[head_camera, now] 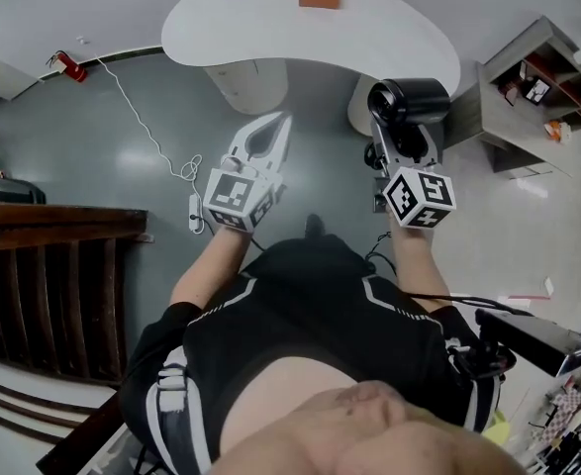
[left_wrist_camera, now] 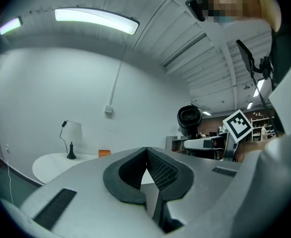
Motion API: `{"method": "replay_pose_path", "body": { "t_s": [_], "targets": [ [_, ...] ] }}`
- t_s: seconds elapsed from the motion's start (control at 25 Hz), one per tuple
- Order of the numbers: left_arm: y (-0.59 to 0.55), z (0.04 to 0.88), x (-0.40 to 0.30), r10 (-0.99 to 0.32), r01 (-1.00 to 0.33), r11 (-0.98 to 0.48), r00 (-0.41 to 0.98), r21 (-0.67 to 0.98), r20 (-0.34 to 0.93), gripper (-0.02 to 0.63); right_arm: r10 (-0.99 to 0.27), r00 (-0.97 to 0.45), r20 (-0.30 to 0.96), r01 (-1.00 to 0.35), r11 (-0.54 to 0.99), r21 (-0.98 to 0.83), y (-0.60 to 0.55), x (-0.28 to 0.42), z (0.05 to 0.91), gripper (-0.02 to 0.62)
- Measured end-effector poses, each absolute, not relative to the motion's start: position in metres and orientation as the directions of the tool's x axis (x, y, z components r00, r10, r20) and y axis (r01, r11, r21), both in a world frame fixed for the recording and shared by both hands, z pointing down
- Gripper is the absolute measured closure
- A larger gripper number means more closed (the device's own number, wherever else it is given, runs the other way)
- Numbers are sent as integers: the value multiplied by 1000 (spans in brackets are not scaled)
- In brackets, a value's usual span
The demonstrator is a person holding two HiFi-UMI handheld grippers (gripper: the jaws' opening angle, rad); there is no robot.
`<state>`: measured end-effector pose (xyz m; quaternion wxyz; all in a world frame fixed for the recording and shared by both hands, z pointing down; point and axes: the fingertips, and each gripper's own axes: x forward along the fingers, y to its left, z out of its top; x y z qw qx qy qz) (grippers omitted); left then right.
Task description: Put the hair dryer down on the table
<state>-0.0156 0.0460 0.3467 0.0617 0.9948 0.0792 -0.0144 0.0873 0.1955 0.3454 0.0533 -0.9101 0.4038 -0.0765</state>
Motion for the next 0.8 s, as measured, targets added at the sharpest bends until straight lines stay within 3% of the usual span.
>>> {"method": "replay_pose_path", "body": {
  "t_s": [0.4, 0.8],
  "targets": [
    [51, 338, 48, 150, 152, -984, 988, 90, -28, 574, -757, 647, 87, -742, -652, -154, 201, 142, 342, 336],
    [30, 342, 64, 119, 120, -986, 993, 113, -16, 574, -767, 634, 101, -744, -640, -193, 183, 161, 348, 336]
  ]
}}
